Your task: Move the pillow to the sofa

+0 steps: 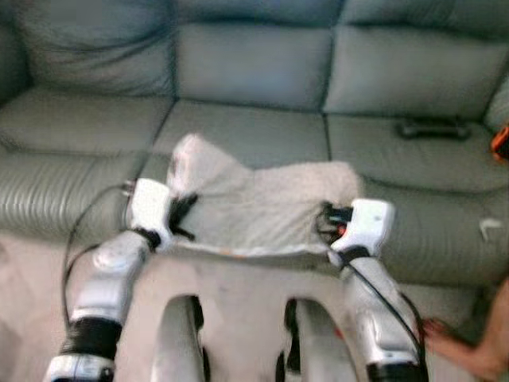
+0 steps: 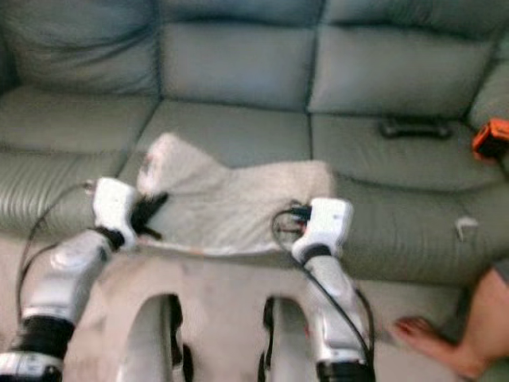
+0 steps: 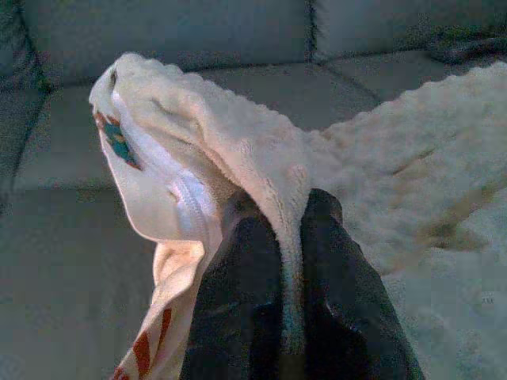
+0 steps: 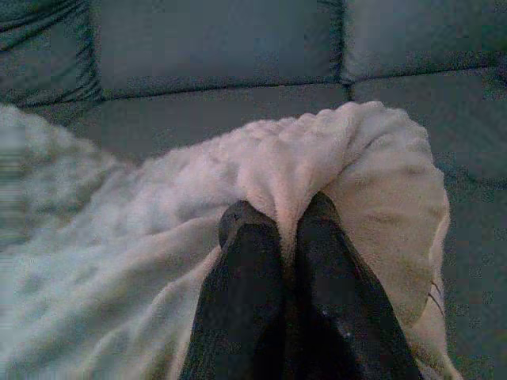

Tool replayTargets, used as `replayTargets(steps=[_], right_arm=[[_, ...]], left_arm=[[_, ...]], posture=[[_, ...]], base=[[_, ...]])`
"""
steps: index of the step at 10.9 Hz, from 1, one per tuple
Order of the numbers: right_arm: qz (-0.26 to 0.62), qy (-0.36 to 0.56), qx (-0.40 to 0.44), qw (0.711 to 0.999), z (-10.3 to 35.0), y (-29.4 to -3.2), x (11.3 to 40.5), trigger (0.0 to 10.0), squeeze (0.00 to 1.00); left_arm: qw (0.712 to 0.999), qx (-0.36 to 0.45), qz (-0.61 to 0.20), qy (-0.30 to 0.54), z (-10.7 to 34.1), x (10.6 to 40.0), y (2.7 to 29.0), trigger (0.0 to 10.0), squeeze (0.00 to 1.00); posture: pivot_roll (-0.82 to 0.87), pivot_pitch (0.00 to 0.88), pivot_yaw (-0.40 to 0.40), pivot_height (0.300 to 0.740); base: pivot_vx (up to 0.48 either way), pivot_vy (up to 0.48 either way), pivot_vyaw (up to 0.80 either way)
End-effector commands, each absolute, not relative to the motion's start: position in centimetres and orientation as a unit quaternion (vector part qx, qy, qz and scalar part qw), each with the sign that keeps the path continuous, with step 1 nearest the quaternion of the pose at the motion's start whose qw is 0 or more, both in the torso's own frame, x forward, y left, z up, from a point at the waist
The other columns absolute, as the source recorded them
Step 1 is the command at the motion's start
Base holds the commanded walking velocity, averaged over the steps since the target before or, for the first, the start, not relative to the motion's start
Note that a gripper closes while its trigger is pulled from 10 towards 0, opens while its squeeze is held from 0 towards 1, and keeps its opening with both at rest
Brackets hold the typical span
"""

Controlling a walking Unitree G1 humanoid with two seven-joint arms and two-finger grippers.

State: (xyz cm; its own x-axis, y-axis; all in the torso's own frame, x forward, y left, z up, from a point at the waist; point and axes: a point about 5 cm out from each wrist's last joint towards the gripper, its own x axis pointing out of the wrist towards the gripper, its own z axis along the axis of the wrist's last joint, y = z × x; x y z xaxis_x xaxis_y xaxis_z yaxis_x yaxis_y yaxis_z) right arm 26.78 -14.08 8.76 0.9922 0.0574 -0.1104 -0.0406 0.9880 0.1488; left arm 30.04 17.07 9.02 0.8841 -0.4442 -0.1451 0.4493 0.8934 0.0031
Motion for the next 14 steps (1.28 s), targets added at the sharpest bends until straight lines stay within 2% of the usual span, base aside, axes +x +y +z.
replayTargets(steps=[1,3,5,9,12,14], right_arm=[[0.013,0.054,0.067,0.996,8.8,-15.0,26.7,10.0,0.0],[0.013,0.058,0.068,0.996,8.5,-15.0,26.5,10.0,0.0],[0.02,0.065,0.07,0.995,8.3,-14.8,26.4,10.0,0.0],[0.042,0.089,0.072,0.993,8.0,-15.2,27.3,10.0,0.0],[0.063,0.07,0.045,0.995,10.1,-17.1,31.2,10.0,0.0],[0.089,0.08,0.023,0.993,11.1,-17.0,34.1,10.0,0.0]], left_arm=[[0.965,0.014,-0.256,0.061,9.4,30.2,15.6,10.0,0.0],[0.964,0.02,-0.259,0.058,9.3,30.2,15.5,10.0,0.0],[0.966,0.03,-0.249,0.059,9.3,30.3,15.7,10.0,0.0],[0.972,0.074,-0.215,0.062,9.7,32.1,17.5,10.0,0.0],[0.982,0.115,-0.144,0.048,11.6,35.6,18.5,10.0,0.0],[0.986,0.142,-0.079,0.045,13.3,37.5,19.9,10.0,0.0]], posture=[[-0.08,0.13,-0.009,0.612],[-0.08,0.132,-0.008,0.612],[-0.08,0.132,-0.01,0.612],[-0.06,0.213,-0.013,0.612],[-0.04,0.312,-0.009,0.612],[-0.08,0.34,0.0,0.612]], base=[[0.375,0.3,0.0],[0.362,0.285,0.0],[0.0,0.0,0.0],[0.0,0.0,0.0],[0.0,0.0,0.0],[0.0,0.0,0.0]])
